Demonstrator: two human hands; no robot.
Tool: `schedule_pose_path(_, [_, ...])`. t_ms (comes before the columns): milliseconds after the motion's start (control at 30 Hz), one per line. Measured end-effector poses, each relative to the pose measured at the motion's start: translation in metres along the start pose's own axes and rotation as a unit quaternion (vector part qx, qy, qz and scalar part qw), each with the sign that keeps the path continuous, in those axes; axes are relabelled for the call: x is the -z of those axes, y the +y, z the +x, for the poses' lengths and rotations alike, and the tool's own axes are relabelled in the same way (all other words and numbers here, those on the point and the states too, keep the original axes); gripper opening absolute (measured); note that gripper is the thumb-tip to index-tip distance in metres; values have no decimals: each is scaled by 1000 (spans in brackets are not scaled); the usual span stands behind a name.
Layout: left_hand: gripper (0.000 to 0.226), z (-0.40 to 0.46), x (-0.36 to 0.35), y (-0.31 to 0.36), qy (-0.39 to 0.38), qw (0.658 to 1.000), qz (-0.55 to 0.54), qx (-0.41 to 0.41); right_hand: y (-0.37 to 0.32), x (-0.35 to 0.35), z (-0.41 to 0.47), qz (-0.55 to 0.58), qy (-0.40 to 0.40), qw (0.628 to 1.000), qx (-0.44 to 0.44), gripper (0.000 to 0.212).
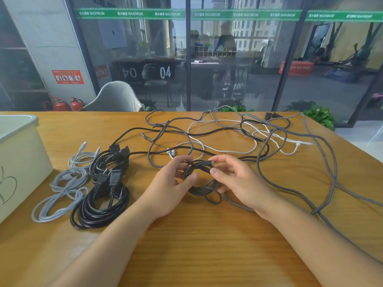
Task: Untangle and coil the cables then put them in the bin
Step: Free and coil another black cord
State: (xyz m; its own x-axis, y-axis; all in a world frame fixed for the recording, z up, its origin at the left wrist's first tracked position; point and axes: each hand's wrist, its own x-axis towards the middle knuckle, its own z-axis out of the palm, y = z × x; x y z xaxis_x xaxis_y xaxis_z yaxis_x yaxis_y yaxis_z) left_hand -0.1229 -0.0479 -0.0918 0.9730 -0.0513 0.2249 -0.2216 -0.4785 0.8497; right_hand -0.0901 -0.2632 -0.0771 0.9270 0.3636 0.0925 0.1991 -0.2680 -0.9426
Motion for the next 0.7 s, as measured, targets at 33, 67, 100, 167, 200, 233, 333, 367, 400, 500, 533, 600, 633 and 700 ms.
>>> schedule_pose_path(33, [45, -1, 0, 1, 0, 1000, 18, -3, 0, 1, 0, -29, 0, 1000, 8, 27])
schedule_pose_path(67, [48, -2, 0, 2, 1, 999, 32, -5, 1, 3, 0, -71, 1, 997, 18, 31])
schedule_pose_path(100, [51, -3, 1, 3, 1, 999, 38, -5, 2, 5, 1, -113, -1, 993, 30, 38])
schedule_pose_path(167, [59, -5, 0, 4, 3, 999, 39, -5, 3, 8, 1, -166, -25, 985, 48, 52])
schedule_pose_path(200, [63, -7, 0, 4, 3, 999, 36, -7, 2, 9, 0, -181, -44, 981, 50, 57])
schedule_pose_path(233, [69, -9, -1, 5, 2, 999, 32, -9, 3, 11, -1, -198, -61, 977, 53, 60])
schedule_pose_path(333, [88, -14, -2, 7, -3, 999, 37, -12, 5, 12, -1, -258, -84, 960, 62, 63])
schedule_pose_path(367, [92, -15, -2, 6, -3, 999, 49, -14, 5, 12, -1, -264, -86, 959, 61, 64])
schedule_pose_path(400, [95, -15, -2, 5, -3, 998, 62, -15, 6, 12, 0, -262, -85, 960, 57, 65])
schedule_pose_path(500, [98, -16, -2, 5, 0, 996, 86, -10, 9, 14, 1, -268, -88, 958, 51, 69])
schedule_pose_path(533, [98, -17, -2, 6, 2, 996, 92, -8, 9, 15, 2, -275, -92, 956, 50, 72])
schedule_pose_path(600, [95, -20, -2, 7, 10, 995, 99, -8, 10, 16, 1, -291, -98, 950, 47, 78])
schedule_pose_path(633, [92, -22, -2, 8, 16, 995, 103, -8, 10, 16, 1, -299, -100, 948, 44, 83])
schedule_pose_path(700, [86, -26, -1, 8, 27, 993, 116, -9, 12, 15, 1, -310, -95, 945, 45, 91])
